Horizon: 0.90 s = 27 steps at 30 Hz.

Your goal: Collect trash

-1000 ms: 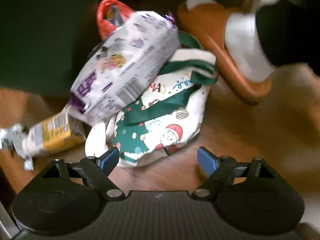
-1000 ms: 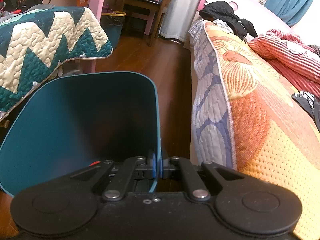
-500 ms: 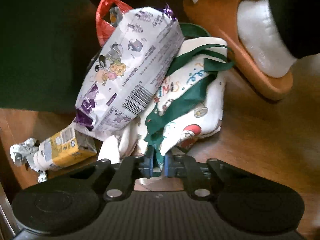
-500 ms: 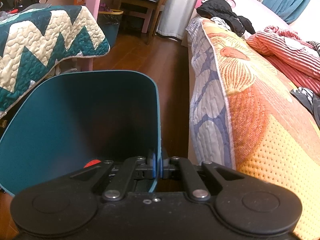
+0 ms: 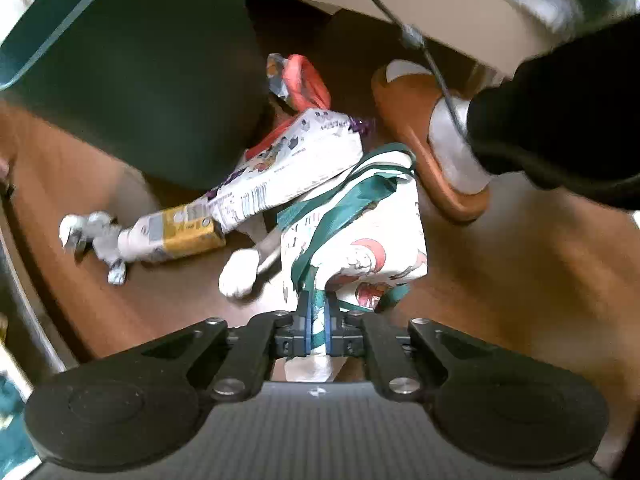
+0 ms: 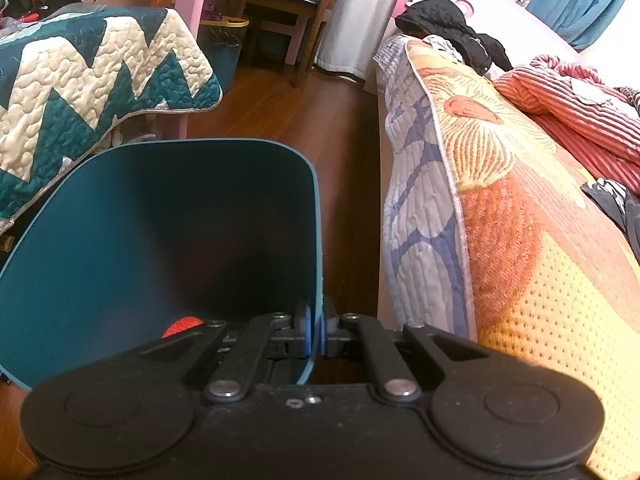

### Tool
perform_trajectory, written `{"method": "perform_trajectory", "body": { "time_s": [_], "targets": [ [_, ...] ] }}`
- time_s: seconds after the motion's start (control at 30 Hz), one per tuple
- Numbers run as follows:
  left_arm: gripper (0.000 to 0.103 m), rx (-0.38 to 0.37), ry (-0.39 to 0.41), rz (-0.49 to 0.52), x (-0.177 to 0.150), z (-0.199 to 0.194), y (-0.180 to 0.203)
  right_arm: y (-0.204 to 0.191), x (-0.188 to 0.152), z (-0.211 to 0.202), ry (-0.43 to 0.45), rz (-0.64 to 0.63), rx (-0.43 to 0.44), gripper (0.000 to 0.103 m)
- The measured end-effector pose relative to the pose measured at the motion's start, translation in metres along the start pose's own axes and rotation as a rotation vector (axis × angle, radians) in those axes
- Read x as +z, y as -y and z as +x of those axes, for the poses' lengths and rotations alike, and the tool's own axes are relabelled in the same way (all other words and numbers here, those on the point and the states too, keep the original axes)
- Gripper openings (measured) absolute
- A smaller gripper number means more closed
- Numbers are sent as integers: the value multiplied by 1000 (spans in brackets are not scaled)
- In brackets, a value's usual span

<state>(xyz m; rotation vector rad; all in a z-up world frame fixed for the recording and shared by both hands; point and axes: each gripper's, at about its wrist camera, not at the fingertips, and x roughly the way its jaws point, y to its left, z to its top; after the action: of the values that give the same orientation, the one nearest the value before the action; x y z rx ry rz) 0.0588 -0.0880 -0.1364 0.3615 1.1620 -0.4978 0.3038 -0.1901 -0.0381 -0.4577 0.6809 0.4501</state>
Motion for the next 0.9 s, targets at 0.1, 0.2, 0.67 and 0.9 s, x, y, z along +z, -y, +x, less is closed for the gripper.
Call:
{"method": "perform_trajectory", "body": {
  "time_s": [0.1,0.2,0.67,0.9],
  "targets": [
    [5,-25,12,-33,-5,-28,-4,0,0,0,-1,8,5,5],
    [5,-10,46,-56,-9,-57,-10,-1,0,0,2,3,7,5],
    [5,169,395,-229,8,-212,-57,-3,0,-3,2,-8,14,5],
    [4,235,552,-251,58,-244,-87,-8,2,-6,11,-27,21,5]
  ]
}}
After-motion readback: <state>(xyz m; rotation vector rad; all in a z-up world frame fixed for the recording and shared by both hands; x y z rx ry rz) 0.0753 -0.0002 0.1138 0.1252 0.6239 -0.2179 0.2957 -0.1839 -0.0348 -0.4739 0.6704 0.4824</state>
